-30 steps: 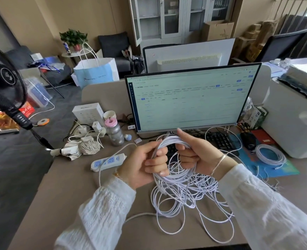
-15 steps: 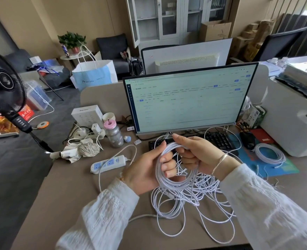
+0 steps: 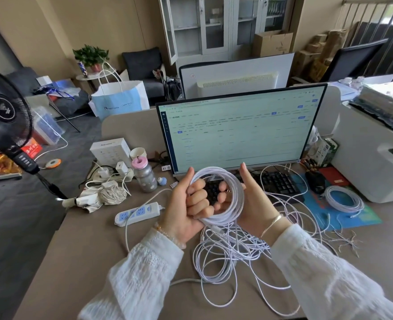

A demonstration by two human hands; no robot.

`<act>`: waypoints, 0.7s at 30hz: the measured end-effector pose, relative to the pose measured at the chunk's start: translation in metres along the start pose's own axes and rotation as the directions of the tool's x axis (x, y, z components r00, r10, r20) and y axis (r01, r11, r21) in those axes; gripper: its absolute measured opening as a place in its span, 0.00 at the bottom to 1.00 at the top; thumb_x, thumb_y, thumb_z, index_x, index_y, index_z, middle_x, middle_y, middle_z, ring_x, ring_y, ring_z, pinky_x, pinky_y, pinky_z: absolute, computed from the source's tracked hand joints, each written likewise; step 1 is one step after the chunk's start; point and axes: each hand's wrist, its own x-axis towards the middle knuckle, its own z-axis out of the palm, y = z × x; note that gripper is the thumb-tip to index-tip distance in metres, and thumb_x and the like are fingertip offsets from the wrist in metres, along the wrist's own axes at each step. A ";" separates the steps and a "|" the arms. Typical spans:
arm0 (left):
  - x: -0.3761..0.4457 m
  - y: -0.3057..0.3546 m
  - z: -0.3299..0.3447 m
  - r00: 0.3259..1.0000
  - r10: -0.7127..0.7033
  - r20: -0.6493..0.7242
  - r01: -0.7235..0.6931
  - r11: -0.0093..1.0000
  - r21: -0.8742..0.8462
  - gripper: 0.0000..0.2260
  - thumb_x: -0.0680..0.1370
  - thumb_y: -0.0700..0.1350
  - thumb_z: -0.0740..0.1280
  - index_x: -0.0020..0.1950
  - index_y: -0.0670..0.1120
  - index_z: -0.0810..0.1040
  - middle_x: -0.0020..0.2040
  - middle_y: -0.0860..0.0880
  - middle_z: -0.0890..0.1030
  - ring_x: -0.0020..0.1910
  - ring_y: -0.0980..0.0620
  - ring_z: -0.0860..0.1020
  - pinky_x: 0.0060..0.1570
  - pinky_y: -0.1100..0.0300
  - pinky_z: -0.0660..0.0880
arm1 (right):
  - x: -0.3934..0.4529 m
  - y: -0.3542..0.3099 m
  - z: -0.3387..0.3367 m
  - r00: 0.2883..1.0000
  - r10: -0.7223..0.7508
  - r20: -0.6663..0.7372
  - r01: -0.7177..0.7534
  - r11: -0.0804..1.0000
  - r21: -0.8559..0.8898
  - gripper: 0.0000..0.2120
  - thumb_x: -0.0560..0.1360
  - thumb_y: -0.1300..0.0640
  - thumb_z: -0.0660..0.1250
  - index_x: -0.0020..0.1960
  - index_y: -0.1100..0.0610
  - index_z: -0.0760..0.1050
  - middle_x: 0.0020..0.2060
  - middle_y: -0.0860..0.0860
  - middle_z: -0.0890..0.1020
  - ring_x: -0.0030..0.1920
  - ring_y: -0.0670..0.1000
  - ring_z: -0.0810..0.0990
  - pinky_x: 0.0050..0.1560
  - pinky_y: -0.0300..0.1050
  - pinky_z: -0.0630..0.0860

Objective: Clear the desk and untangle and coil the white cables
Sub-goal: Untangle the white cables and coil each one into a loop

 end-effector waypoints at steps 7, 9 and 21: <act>0.000 -0.013 -0.006 0.992 -0.054 0.111 0.043 0.994 0.101 0.27 0.79 0.62 0.55 0.25 0.47 0.63 0.18 0.53 0.57 0.17 0.56 0.54 0.25 0.63 0.57 | 0.007 0.002 0.009 0.951 -0.132 -0.280 0.125 0.991 -0.044 0.31 0.75 0.31 0.55 0.26 0.54 0.61 0.14 0.49 0.57 0.14 0.48 0.55 0.20 0.38 0.56; -0.001 -0.015 -0.007 0.989 -0.073 0.131 0.060 0.993 0.101 0.27 0.79 0.63 0.54 0.26 0.46 0.66 0.18 0.53 0.57 0.19 0.56 0.53 0.28 0.62 0.56 | 0.009 0.002 0.007 0.940 -0.122 -0.320 0.102 0.992 -0.081 0.30 0.75 0.33 0.57 0.27 0.54 0.59 0.14 0.49 0.57 0.15 0.48 0.54 0.21 0.37 0.55; -0.001 0.061 -0.006 0.972 0.233 -0.012 -0.232 0.972 0.047 0.23 0.81 0.59 0.57 0.30 0.51 0.59 0.17 0.54 0.57 0.20 0.56 0.49 0.19 0.66 0.56 | 0.006 0.030 -0.050 0.991 -0.071 -0.114 -0.027 0.724 -0.689 0.24 0.73 0.41 0.65 0.44 0.65 0.78 0.32 0.55 0.80 0.31 0.50 0.78 0.37 0.39 0.76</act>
